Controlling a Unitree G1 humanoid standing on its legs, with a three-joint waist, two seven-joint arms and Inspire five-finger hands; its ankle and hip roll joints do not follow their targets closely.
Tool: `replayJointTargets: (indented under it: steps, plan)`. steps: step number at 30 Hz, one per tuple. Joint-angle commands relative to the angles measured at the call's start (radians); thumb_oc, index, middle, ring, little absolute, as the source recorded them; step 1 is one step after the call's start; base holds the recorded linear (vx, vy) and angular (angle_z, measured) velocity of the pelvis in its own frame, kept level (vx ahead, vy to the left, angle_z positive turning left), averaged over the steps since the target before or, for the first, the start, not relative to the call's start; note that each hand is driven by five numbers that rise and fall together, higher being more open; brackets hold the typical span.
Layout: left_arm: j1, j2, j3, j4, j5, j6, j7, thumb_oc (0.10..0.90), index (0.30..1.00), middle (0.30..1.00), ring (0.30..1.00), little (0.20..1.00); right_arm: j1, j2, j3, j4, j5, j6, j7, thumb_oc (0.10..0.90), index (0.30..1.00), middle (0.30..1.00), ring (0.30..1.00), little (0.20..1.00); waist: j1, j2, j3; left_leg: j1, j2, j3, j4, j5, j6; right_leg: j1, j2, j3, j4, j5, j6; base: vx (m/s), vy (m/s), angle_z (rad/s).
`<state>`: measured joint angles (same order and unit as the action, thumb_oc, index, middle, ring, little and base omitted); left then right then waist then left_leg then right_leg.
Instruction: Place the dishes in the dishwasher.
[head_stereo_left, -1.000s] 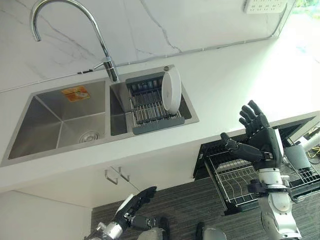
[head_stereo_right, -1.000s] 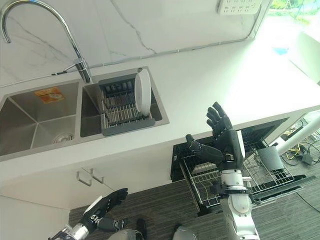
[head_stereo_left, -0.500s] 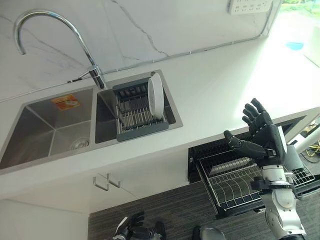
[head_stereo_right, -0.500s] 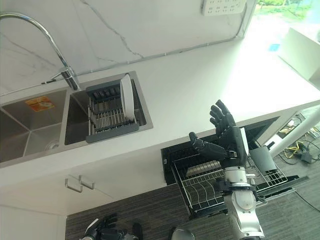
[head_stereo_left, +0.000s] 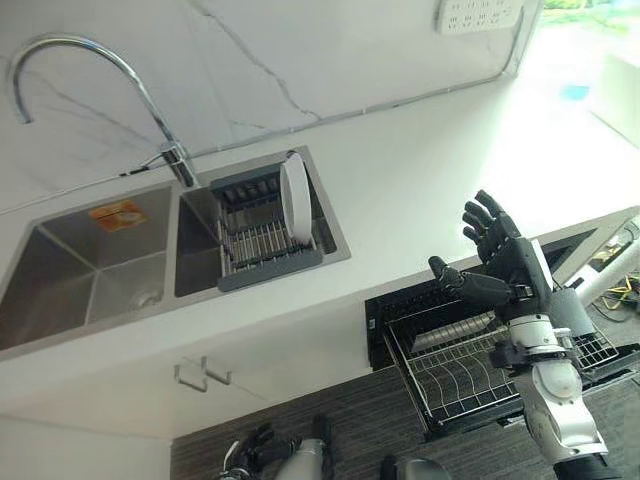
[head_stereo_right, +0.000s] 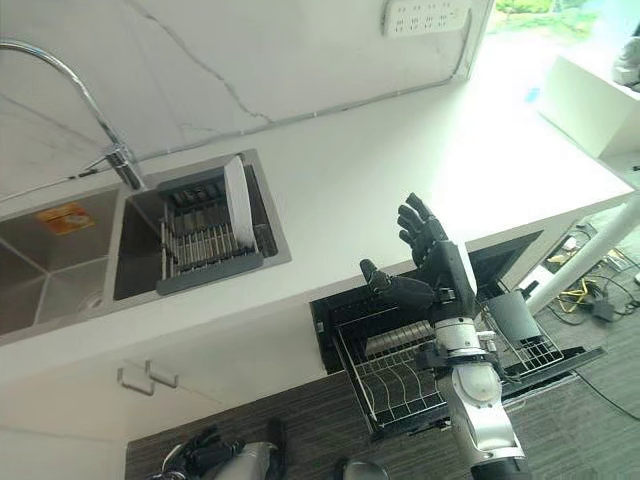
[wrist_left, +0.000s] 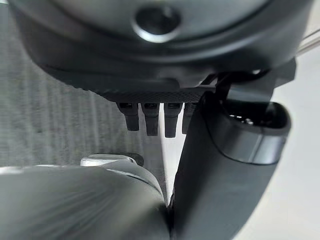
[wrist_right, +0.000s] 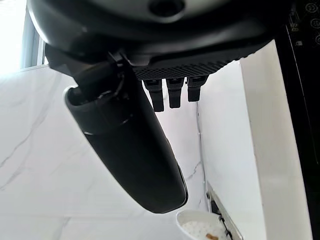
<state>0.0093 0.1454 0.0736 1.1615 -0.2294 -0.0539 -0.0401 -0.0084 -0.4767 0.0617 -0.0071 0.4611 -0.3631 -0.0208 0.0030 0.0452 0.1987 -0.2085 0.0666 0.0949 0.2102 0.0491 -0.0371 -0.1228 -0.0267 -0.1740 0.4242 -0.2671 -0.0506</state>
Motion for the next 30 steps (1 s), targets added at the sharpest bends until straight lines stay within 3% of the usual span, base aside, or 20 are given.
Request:
replayJointTargets:
  steps: [1, 4, 6, 14, 17, 30]
  plan:
    - [0.114, 0.04, -0.079, 0.093, 0.028, 0.062, 0.05, 0.8, 0.9, 0.9, 0.9, 0.9, -0.154, -0.005, -0.034, -0.137, 0.066, -0.057, 0.013, 0.8, 0.9, 0.9, 0.9, 0.9, 0.041, -0.045, -0.021, -0.038, -0.008, -0.01, 0.09, -0.113, -0.013, 0.093, -0.053, -0.055, -0.124, 0.072, 0.12, 0.05, 0.003, 0.06]
    - [0.108, 0.045, -0.084, 0.109, 0.013, 0.063, 0.05, 0.8, 0.9, 0.9, 0.9, 0.9, -0.197, -0.008, -0.029, -0.116, 0.072, -0.036, 0.003, 0.8, 0.9, 0.9, 0.9, 0.9, 0.051, -0.047, -0.03, -0.026, -0.017, -0.016, 0.09, -0.126, -0.012, 0.084, -0.062, -0.07, -0.124, 0.075, 0.123, 0.03, 0.004, 0.1]
    - [0.107, 0.052, -0.09, 0.126, -0.009, 0.06, 0.045, 0.8, 0.9, 0.9, 0.9, 0.9, -0.281, -0.012, -0.026, -0.079, 0.086, 0.03, -0.005, 0.8, 0.9, 0.9, 0.9, 0.9, 0.065, -0.049, -0.042, -0.014, -0.023, -0.023, 0.09, -0.14, -0.013, 0.073, -0.077, -0.086, -0.124, 0.079, 0.128, 0.04, 0.01, 0.11]
    - [0.105, 0.067, -0.095, 0.128, 0.021, 0.075, 0.037, 0.8, 0.9, 0.9, 0.9, 0.9, -0.374, -0.021, 0.008, -0.048, 0.066, 0.104, 0.004, 0.8, 0.9, 0.9, 0.9, 0.9, 0.089, -0.052, -0.056, -0.009, -0.036, -0.042, 0.09, -0.153, -0.008, 0.071, -0.086, -0.107, -0.124, 0.079, 0.132, 0.01, 0.006, 0.09]
    - [0.109, 0.068, -0.109, 0.107, 0.023, 0.116, 0.035, 0.8, 0.9, 0.9, 0.9, 0.9, -0.415, -0.009, 0.026, -0.036, 0.085, 0.155, -0.015, 0.8, 0.9, 0.9, 0.9, 0.9, 0.105, -0.051, -0.062, -0.005, -0.042, -0.054, 0.09, -0.153, -0.008, 0.08, -0.088, -0.122, -0.124, 0.079, 0.131, 0.05, 0.036, 0.09]
    - [0.124, 0.089, -0.134, 0.103, 0.031, 0.138, 0.023, 0.8, 0.9, 0.9, 0.9, 0.9, -0.583, 0.028, 0.083, 0.136, 0.085, 0.198, -0.118, 0.8, 0.9, 0.9, 0.9, 0.9, 0.164, -0.041, -0.061, -0.028, -0.054, -0.071, 0.09, -0.138, -0.015, 0.105, -0.11, -0.18, -0.124, 0.068, 0.136, 0.05, 0.022, 0.13]
